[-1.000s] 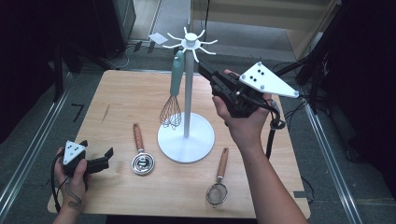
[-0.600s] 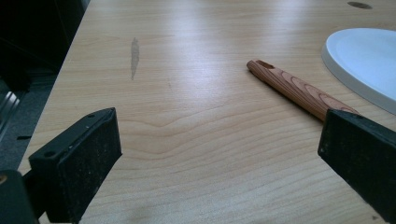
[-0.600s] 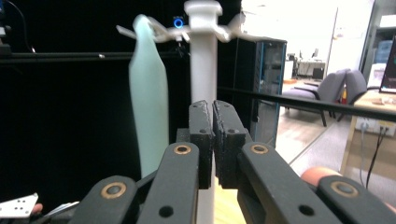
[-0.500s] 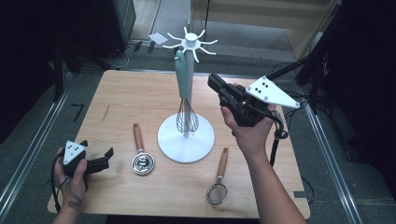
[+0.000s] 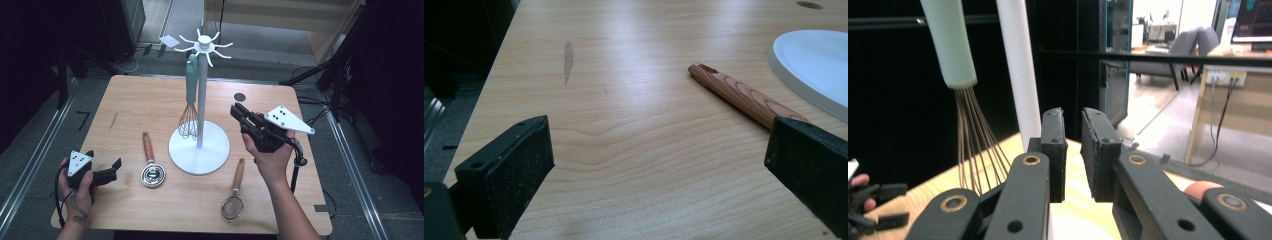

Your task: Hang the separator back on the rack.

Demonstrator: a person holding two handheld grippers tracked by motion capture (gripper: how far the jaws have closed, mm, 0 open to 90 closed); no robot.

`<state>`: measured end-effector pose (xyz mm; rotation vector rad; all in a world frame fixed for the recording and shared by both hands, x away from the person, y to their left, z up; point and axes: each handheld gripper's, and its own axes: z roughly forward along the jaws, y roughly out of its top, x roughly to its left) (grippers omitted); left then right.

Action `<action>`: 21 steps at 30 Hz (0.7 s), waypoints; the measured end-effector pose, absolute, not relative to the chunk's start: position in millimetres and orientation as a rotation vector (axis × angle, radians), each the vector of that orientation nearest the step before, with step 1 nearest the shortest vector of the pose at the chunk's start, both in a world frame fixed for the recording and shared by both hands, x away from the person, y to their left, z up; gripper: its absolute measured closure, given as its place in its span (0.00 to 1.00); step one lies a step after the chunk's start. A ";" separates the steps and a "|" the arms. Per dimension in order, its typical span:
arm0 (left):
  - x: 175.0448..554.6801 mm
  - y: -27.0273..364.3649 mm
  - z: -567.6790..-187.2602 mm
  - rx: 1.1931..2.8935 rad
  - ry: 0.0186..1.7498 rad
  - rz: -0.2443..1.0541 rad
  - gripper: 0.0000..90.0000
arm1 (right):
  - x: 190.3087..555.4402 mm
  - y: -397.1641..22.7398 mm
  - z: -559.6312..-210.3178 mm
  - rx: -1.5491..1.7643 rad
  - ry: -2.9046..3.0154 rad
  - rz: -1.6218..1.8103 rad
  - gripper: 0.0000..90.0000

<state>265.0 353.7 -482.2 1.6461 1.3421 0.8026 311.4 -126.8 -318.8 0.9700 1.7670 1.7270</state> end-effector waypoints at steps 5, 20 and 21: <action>265.1 353.7 -482.2 1.647 1.342 0.803 0.00 | 310.3 -130.4 -333.6 0.997 1.789 1.694 0.91; 265.0 353.6 -482.3 1.647 1.342 0.803 0.00 | 301.3 -145.1 -388.4 1.148 1.855 1.594 0.92; 265.0 353.6 -482.3 1.647 1.342 0.804 0.00 | 299.7 -146.6 -394.5 1.164 1.863 1.584 0.92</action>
